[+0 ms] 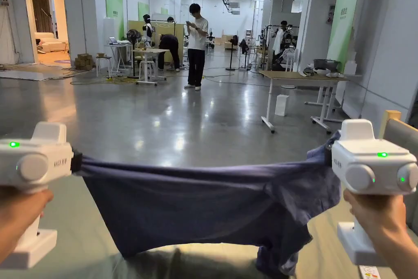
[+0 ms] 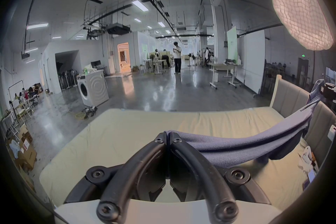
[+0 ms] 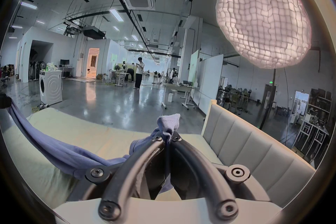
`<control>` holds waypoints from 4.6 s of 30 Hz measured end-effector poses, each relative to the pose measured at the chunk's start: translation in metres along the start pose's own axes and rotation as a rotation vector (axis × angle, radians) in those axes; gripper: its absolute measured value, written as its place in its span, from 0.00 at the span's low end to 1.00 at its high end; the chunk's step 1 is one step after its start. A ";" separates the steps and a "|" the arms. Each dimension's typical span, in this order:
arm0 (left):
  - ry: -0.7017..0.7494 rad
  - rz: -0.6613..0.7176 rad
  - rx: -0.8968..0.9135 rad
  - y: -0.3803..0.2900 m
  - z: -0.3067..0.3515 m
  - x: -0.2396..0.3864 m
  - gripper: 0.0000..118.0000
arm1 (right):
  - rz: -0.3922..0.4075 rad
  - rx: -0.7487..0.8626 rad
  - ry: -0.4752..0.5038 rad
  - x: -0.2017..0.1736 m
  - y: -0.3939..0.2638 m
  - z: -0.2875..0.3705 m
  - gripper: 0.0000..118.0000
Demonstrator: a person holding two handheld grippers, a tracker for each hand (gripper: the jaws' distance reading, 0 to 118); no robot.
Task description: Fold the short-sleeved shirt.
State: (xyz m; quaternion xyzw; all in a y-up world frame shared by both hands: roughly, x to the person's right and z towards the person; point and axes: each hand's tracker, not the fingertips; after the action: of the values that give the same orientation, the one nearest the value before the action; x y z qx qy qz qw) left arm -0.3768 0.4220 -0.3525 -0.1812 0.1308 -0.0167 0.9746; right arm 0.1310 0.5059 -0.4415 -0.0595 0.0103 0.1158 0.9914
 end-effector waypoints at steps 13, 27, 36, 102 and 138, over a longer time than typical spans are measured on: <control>-0.033 0.088 -0.181 -0.220 0.112 0.000 0.02 | -0.061 -0.225 0.081 -0.016 -0.236 0.175 0.03; -0.061 0.054 -0.481 -0.352 0.136 0.020 0.02 | 0.030 -0.537 0.075 -0.065 -0.385 0.218 0.03; -0.082 0.025 -0.391 -0.332 0.134 0.032 0.62 | -0.046 -0.439 0.083 -0.064 -0.364 0.241 0.73; -0.069 -0.143 -0.604 -0.217 -0.302 0.106 0.47 | -0.019 -0.372 0.067 -0.101 -0.347 0.086 0.00; -0.144 -0.085 -0.337 -0.190 -0.111 0.067 0.03 | -0.012 -0.642 0.184 -0.057 -0.343 -0.119 0.02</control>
State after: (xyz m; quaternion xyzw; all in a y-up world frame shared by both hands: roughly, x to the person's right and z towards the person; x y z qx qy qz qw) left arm -0.3384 0.2010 -0.4011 -0.3480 0.0541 -0.0227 0.9356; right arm 0.1538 0.1471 -0.5179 -0.3790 0.0624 0.1012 0.9177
